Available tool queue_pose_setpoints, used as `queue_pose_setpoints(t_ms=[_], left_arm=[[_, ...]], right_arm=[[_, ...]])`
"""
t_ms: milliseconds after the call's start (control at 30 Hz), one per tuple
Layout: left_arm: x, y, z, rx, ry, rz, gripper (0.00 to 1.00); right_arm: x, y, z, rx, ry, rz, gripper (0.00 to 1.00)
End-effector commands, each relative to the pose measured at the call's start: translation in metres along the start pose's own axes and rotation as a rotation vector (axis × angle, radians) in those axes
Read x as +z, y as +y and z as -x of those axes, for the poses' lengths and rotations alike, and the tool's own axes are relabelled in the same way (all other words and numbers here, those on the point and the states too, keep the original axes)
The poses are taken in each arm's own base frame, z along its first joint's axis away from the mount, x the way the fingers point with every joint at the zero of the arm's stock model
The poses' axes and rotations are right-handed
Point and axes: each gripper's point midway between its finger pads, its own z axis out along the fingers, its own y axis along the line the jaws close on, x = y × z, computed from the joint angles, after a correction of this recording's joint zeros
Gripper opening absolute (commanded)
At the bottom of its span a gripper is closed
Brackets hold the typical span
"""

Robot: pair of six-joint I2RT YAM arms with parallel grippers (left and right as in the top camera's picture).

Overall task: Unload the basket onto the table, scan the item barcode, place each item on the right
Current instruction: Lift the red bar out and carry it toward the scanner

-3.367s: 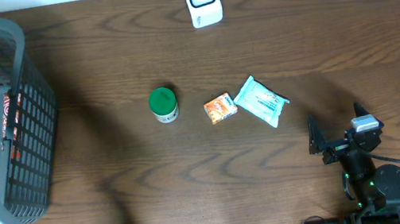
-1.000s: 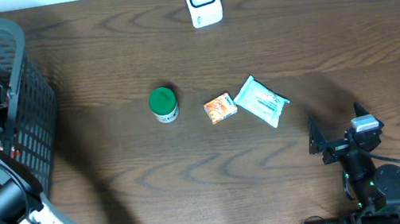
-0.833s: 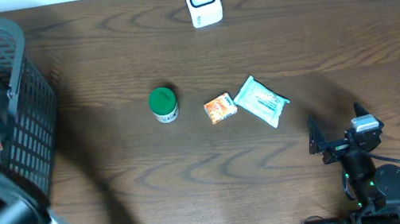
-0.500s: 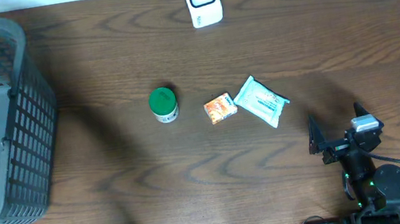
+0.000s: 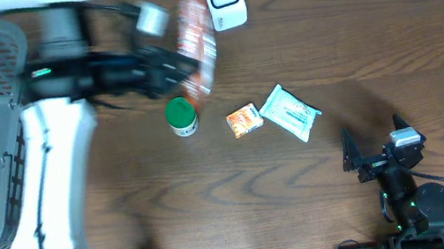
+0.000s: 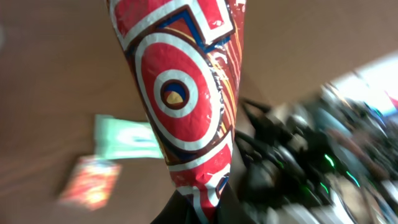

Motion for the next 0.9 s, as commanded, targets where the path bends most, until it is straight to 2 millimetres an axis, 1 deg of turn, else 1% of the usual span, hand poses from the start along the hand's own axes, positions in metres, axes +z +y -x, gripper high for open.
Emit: queue_pose_setpoints(t_ms=[0,33,67,167,233,300,367,533,600,667,700,767,833,867], left_arm=[[0.041,-0.038,-0.018,0.153,0.045,-0.301,0.08],[0.051,-0.041,-0.023,0.154,0.057,-0.353,0.07],[0.066,-0.043,-0.031,0.135,0.076,-0.425,0.07],[0.097,-0.034,-0.050,0.052,0.144,-0.487,0.07],[0.113,-0.030,-0.060,-0.029,0.166,-0.559,0.07],[0.135,-0.015,-0.080,-0.185,0.243,-0.561,0.07],[0.148,-0.003,-0.093,-0.317,0.298,-0.553,0.07],[0.162,0.021,-0.109,-0.518,0.359,-0.523,0.07],[0.164,0.027,-0.114,-0.557,0.379,-0.497,0.07],[0.168,0.037,-0.124,-0.565,0.419,-0.415,0.07],[0.171,0.046,-0.131,-0.573,0.449,-0.349,0.07],[0.175,0.071,-0.150,-0.632,0.523,-0.145,0.07],[0.174,0.102,-0.169,-0.697,0.573,0.102,0.08],[0.171,0.122,-0.178,-0.714,0.588,0.260,0.07]], right_arm=[[0.000,0.002,-0.001,0.010,0.002,0.010,0.99],[0.000,0.002,-0.001,0.010,0.002,0.010,0.99],[0.000,0.002,-0.001,0.010,0.002,0.010,0.99],[0.000,0.002,-0.001,0.010,0.002,0.010,0.99],[0.000,0.002,-0.001,0.010,0.002,0.010,0.99],[0.000,0.002,-0.001,0.010,0.002,0.010,0.99],[0.000,0.002,-0.001,0.010,0.002,0.010,0.99],[0.000,0.002,-0.001,0.010,0.002,0.010,0.99],[0.000,0.002,-0.001,0.010,0.002,0.010,0.99],[0.000,0.002,-0.001,0.010,0.002,0.010,0.99],[0.000,0.002,-0.001,0.010,0.002,0.010,0.99],[0.000,0.002,-0.001,0.010,0.002,0.010,0.99],[0.000,0.002,-0.001,0.010,0.002,0.010,0.99],[0.000,0.002,-0.001,0.010,0.002,0.010,0.99]])
